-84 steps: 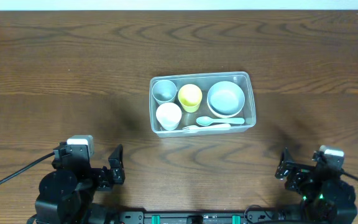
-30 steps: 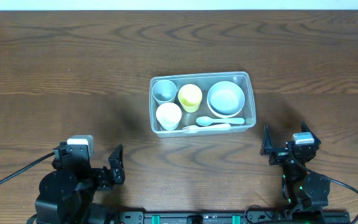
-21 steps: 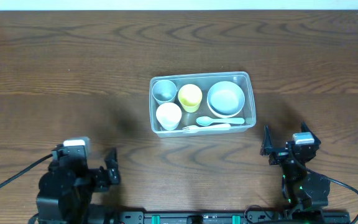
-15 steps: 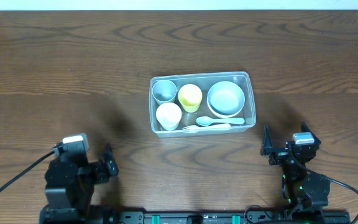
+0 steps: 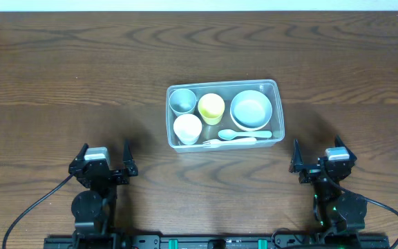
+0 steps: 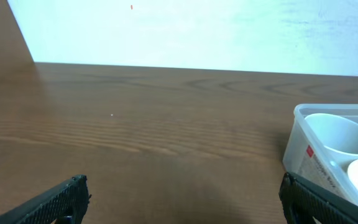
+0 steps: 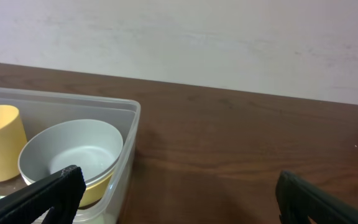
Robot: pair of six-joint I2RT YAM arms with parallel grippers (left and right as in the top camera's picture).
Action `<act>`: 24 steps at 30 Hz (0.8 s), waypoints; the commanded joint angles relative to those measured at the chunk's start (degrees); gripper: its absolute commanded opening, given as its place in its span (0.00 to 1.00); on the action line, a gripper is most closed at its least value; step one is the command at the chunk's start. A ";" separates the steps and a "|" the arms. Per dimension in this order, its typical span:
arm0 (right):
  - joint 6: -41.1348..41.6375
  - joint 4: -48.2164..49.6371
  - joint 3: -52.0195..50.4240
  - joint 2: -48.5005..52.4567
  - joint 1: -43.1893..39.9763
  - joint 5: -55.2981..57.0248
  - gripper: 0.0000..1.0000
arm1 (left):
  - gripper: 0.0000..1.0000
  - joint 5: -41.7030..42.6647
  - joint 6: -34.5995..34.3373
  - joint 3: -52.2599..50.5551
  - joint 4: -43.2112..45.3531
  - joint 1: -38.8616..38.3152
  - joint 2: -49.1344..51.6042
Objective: Pack container
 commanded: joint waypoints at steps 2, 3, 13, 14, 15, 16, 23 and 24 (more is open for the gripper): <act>-0.26 -0.15 -0.15 -0.39 0.74 -0.55 0.99 | 0.98 -0.22 1.75 -2.58 1.25 0.17 -0.68; -0.26 -0.15 -0.15 -0.39 0.74 -0.57 0.99 | 0.98 -0.20 1.73 -3.17 1.88 0.17 -0.66; -0.26 -0.15 -0.15 -0.39 0.74 -0.55 0.99 | 0.98 -0.04 3.32 -3.76 3.56 -0.15 -0.68; -0.26 -0.15 -0.15 -0.39 0.74 -0.55 0.99 | 0.98 -0.04 3.76 -3.76 3.58 -0.37 -0.68; -0.26 -0.15 -0.15 -0.39 0.74 -0.55 0.99 | 0.98 -0.02 3.96 -3.76 3.56 -0.70 -0.68; -0.26 -0.15 -0.15 -0.39 0.74 -0.55 0.99 | 0.98 -0.02 3.96 -3.76 3.58 -0.96 -0.68; -0.26 -0.15 -0.15 -0.39 0.74 -0.55 0.99 | 0.98 2.08 2.43 -3.76 3.34 -1.11 -0.68; -0.26 -0.15 -0.15 -0.39 0.74 -0.55 0.99 | 0.98 2.08 1.70 -3.76 3.34 -1.11 -0.68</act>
